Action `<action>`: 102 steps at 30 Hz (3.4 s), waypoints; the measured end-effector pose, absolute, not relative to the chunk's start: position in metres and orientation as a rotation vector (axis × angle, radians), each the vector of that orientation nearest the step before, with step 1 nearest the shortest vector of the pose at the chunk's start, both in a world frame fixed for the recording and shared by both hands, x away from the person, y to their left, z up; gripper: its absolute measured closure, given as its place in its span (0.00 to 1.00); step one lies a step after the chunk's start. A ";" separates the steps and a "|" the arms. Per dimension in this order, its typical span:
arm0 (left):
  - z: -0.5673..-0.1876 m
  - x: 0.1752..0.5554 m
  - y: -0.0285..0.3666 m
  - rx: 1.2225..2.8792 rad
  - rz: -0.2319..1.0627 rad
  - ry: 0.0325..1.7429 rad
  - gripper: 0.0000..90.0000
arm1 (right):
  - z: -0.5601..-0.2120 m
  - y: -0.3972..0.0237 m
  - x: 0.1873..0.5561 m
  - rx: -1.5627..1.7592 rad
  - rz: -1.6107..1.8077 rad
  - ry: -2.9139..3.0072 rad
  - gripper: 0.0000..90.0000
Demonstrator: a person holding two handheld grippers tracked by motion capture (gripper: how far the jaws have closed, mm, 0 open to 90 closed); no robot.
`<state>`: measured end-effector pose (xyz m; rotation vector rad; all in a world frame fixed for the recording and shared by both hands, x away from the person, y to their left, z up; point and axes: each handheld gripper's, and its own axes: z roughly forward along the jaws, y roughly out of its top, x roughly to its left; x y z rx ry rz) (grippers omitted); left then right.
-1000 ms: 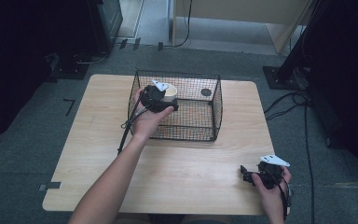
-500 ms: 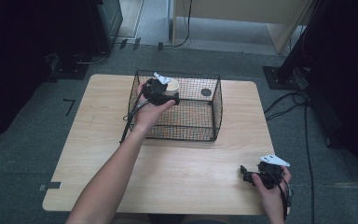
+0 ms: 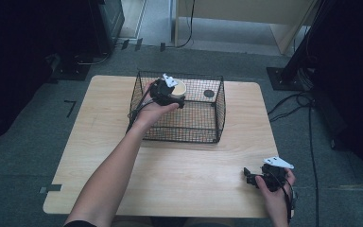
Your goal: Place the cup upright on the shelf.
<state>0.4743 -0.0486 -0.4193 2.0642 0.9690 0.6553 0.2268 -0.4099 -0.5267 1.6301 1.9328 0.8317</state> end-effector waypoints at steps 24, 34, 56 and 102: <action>-0.452 0.483 -0.046 2.249 0.489 0.939 0.11 | -0.527 -0.410 0.227 1.631 0.832 1.932 0.00; -0.456 0.481 -0.046 2.320 0.492 0.904 0.11 | -0.527 -0.410 0.227 1.631 0.832 1.932 0.00; -0.441 0.480 -0.038 2.304 0.542 0.983 0.03 | -0.527 -0.410 0.227 1.627 0.833 1.936 0.00; -0.378 0.405 -0.001 2.027 0.642 0.946 0.03 | -0.527 -0.410 0.227 1.629 0.833 1.936 0.00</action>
